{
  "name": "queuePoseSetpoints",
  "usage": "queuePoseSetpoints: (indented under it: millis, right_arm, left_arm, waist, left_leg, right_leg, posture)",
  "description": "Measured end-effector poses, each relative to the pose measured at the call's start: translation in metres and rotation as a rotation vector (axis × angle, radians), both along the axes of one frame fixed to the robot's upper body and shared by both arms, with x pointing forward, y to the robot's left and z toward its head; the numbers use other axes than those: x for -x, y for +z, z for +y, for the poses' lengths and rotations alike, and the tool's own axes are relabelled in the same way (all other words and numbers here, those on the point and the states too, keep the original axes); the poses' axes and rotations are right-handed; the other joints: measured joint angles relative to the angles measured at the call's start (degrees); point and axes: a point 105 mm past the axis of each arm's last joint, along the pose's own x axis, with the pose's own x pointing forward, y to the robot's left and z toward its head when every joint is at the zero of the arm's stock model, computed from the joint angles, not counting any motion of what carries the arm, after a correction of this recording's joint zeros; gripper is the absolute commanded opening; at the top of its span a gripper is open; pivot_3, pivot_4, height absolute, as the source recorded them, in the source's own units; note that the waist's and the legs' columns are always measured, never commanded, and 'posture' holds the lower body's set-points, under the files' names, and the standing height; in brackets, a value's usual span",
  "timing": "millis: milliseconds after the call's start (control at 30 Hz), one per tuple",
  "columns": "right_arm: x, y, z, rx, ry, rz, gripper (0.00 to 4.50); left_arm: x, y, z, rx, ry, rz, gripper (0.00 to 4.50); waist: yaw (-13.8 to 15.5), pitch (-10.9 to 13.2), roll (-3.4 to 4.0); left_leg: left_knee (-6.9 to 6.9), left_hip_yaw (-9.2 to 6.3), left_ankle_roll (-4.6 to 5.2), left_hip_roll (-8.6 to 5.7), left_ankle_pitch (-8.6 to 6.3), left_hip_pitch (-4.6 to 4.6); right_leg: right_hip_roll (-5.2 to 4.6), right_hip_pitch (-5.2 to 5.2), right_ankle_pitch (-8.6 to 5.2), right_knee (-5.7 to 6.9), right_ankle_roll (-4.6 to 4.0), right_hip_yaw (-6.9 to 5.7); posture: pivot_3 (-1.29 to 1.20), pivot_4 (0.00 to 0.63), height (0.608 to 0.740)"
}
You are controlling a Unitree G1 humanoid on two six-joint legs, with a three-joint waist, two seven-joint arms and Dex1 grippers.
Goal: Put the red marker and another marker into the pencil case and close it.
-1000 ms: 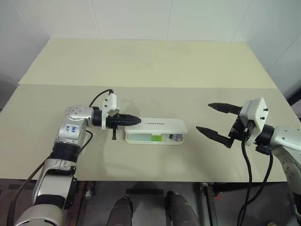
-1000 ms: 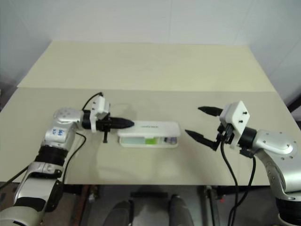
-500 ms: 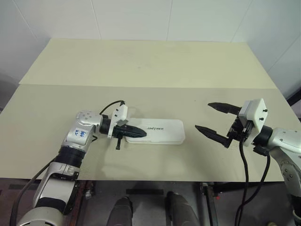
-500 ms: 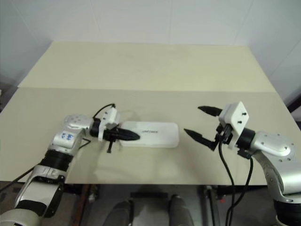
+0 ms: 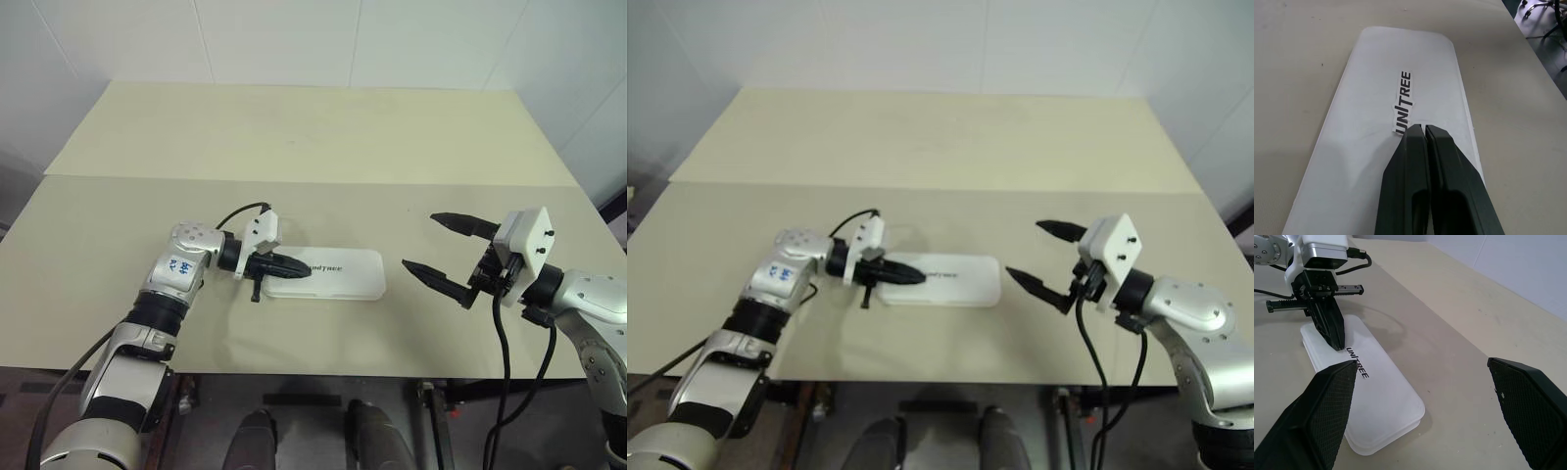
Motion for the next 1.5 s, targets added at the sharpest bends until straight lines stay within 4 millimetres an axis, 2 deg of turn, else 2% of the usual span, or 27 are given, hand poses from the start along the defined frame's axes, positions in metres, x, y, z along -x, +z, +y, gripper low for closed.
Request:
queuePoseSetpoints:
  millis: [133,267,367,500,567,667,767,967,1133,1333,1500]
  right_arm:
    - [0.0,-0.002,0.003,-0.008,0.008,0.007,4.5]
    - [-0.001,-0.004,0.004,-0.003,0.01,0.009,4.5]
    - [-0.002,-0.005,0.003,0.0,0.015,0.011,4.5]
    - [-0.006,-0.005,-0.001,0.001,0.016,0.013,4.5]
    - [-0.009,-0.006,-0.003,0.0,0.019,0.014,4.5]
    - [-0.013,-0.009,-0.008,0.004,0.012,0.026,4.5]
    - [-0.016,-0.009,-0.011,0.003,0.013,0.026,4.5]
    - [-0.017,-0.007,-0.01,0.007,0.028,0.022,4.5]
    - [-0.017,-0.007,-0.012,0.017,0.038,0.028,4.5]
    - [-0.014,-0.005,-0.015,0.04,0.051,0.031,4.5]
    - [-0.01,-0.001,-0.03,0.059,0.008,0.03,4.5]
  left_arm:
    - [0.001,0.001,-0.001,-0.005,0.007,0.001,0.05]
    - [0.003,0.005,0.0,0.097,0.053,0.067,0.05]
    - [0.003,0.028,0.004,0.237,0.087,0.064,0.05]
    - [0.004,0.072,0.022,0.407,0.149,-0.013,0.05]
    - [0.007,0.08,0.035,0.448,0.188,-0.031,0.05]
    - [0.012,0.079,0.057,0.472,0.252,-0.028,0.05]
    - [0.019,0.073,0.074,0.451,0.302,-0.019,0.64]
    - [0.031,0.058,0.089,0.409,0.331,-0.041,2.62]
    - [0.033,0.059,0.093,0.41,0.332,-0.107,4.41]
    - [0.032,0.062,0.092,0.405,0.33,-0.158,4.46]
    - [0.025,0.064,0.086,0.399,0.334,-0.178,4.46]
  waist:
    - [0.0,0.0,0.01]
    - [0.0,0.0,0.0]
    - [-0.1,0.0,-0.02]
    - [-0.2,0.0,-0.02]
    - [-0.3,0.0,-0.02]
    - [-0.3,0.0,-0.01]
    - [-0.3,0.0,-0.01]
    - [-0.1,0.0,-0.01]
    - [-0.1,0.0,-0.01]
    - [-0.1,0.0,-0.01]
    - [0.0,0.0,-0.01]
  left_leg:
    - [0.0,0.0,0.0,0.0,0.0,0.01]
    - [-0.01,-0.01,0.0,0.0,0.0,-0.04]
    - [-0.03,-0.02,0.0,0.0,0.0,-0.15]
    - [-0.12,-0.02,0.0,0.01,0.0,-0.09]
    - [-0.13,-0.01,-0.01,0.01,0.0,-0.08]
    - [-0.14,-0.01,-0.01,0.01,-0.01,-0.1]
    - [-0.13,-0.01,-0.02,0.01,-0.01,-0.1]
    - [-0.13,0.0,-0.03,0.01,-0.01,-0.1]
    - [-0.12,0.0,-0.03,0.01,-0.02,-0.1]
    - [-0.13,0.0,-0.03,0.01,-0.02,-0.11]
    - [-0.12,0.0,-0.03,0.01,-0.02,-0.11]
  right_leg:
    - [0.0,0.01,0.0,-0.01,0.0,0.0]
    - [0.0,-0.02,0.0,-0.03,0.0,0.0]
    - [0.0,-0.18,0.04,0.03,0.08,0.0]
    - [0.01,-0.23,0.11,0.18,0.33,0.0]
    - [0.01,-0.23,0.11,0.18,0.35,0.0]
    - [0.01,-0.26,0.1,0.17,0.34,0.0]
    - [0.0,-0.26,0.05,0.17,0.25,0.0]
    - [-0.01,-0.25,-0.08,0.14,0.02,0.0]
    - [-0.01,-0.25,-0.11,0.14,-0.04,0.0]
    - [-0.01,-0.25,-0.1,0.13,-0.03,0.0]
    - [-0.01,-0.25,-0.1,0.13,-0.03,0.0]
  posture:
    - [0.0,0.15,0.74]
    - [0.0,0.15,0.74]
    - [0.0,0.15,0.74]
    - [0.0,0.15,0.74]
    - [0.0,0.15,0.74]
    - [0.0,0.15,0.74]
    - [0.0,0.15,0.74]
    - [0.0,0.15,0.74]
    - [0.0,0.15,0.74]
    - [0.0,0.15,0.74]
    - [0.0,0.15,0.74]
